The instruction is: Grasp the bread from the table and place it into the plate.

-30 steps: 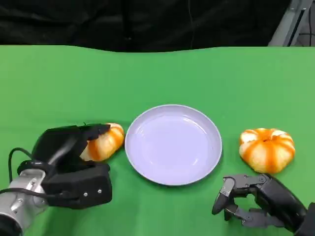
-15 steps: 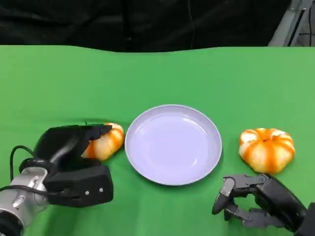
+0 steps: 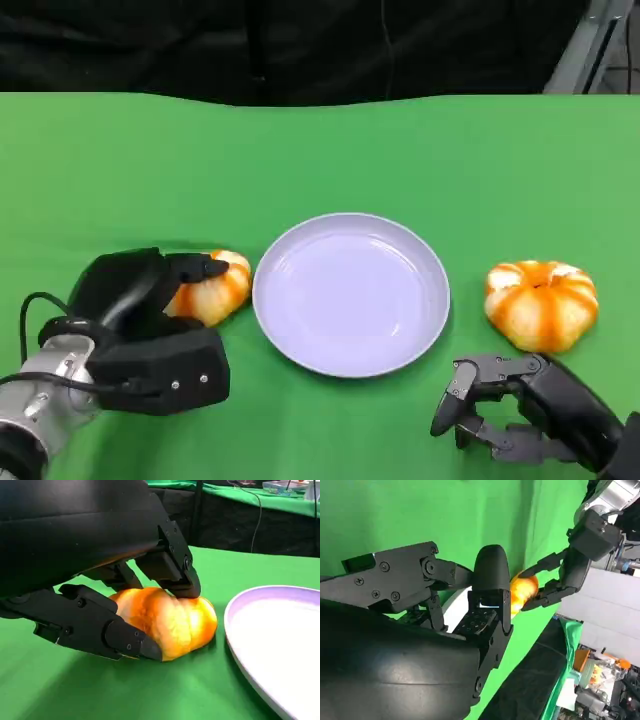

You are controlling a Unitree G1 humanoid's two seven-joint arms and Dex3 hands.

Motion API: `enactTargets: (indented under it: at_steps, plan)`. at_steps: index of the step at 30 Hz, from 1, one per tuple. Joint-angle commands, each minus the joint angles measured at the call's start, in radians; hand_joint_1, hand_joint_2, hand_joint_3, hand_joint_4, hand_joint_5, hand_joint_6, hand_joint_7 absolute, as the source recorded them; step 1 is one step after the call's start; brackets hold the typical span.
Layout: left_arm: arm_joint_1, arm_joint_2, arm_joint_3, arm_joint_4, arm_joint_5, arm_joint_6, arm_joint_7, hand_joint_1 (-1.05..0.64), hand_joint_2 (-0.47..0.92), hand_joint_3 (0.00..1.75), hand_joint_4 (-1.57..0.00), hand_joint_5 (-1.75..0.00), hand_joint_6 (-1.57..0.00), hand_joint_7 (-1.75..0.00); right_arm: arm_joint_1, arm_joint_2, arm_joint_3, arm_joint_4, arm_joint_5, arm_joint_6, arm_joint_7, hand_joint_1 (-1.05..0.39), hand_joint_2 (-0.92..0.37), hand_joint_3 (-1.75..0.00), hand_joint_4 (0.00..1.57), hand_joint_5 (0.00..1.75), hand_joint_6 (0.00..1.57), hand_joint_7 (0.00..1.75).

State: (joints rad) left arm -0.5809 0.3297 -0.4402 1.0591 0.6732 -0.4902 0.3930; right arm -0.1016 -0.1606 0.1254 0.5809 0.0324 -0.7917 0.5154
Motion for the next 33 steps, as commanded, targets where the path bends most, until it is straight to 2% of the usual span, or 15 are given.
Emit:
enactTargets:
  at_steps: [1, 16, 17, 18, 20, 22, 25, 33]
  plan:
    - [0.006, 0.010, -0.009, 0.018, 0.002, -0.003, -0.005, -0.12, 0.91, 0.00, -0.67, -0.87, -1.04, -0.01, 0.009, -0.012, -0.006, -0.002, 0.007, -0.003, -0.002, -0.09, -0.88, -0.52, 0.74, 1.56, 0.83, 1.06]
    - [0.016, 0.003, 0.001, 0.010, -0.007, -0.015, 0.024, -0.12, 0.91, 0.00, -0.65, -0.89, -1.04, -0.01, 0.008, -0.012, -0.005, -0.002, 0.005, -0.003, -0.004, -0.09, -0.88, -0.52, 0.74, 1.56, 0.83, 1.06]
    - [0.024, -0.002, 0.008, 0.004, -0.014, -0.024, 0.046, -0.11, 0.91, 0.00, -0.63, -1.18, -1.13, -0.09, 0.007, -0.012, -0.005, -0.002, 0.004, -0.003, -0.005, -0.08, -0.88, -0.53, 0.73, 1.55, 0.83, 1.06]
    - [0.030, -0.005, 0.013, 0.001, -0.019, -0.030, 0.061, -0.11, 0.91, 0.00, -0.61, -1.30, -1.15, -0.13, 0.007, -0.012, -0.005, -0.002, 0.003, -0.004, -0.005, -0.08, -0.88, -0.53, 0.73, 1.55, 0.83, 1.06]
    - [0.042, -0.004, 0.020, -0.022, -0.010, -0.037, 0.127, -0.11, 0.91, 0.00, -0.59, -1.41, -1.02, -0.45, 0.006, -0.011, -0.005, -0.001, 0.003, -0.003, -0.006, -0.07, -0.88, -0.53, 0.73, 1.55, 0.83, 1.06]
    - [0.085, 0.020, 0.042, -0.144, 0.006, -0.039, 0.211, -0.14, 0.90, 0.00, -0.58, -1.42, -0.87, -0.65, 0.003, -0.009, -0.004, 0.003, 0.009, 0.000, -0.001, -0.07, -0.88, -0.53, 0.73, 1.56, 0.83, 1.06]
    - [0.119, 0.032, 0.055, -0.232, 0.011, -0.022, 0.224, -0.15, 0.89, 0.00, -0.59, -1.40, -0.84, -0.69, 0.002, -0.008, -0.004, 0.005, 0.009, -0.001, 0.000, -0.06, -0.88, -0.53, 0.72, 1.56, 0.83, 1.06]
    - [0.141, 0.034, 0.065, -0.278, 0.008, -0.009, 0.208, -0.12, 0.87, 0.00, -0.60, -1.41, -0.85, -0.70, 0.001, -0.009, -0.004, 0.004, 0.004, -0.001, -0.003, -0.06, -0.88, -0.54, 0.72, 1.57, 0.83, 1.07]
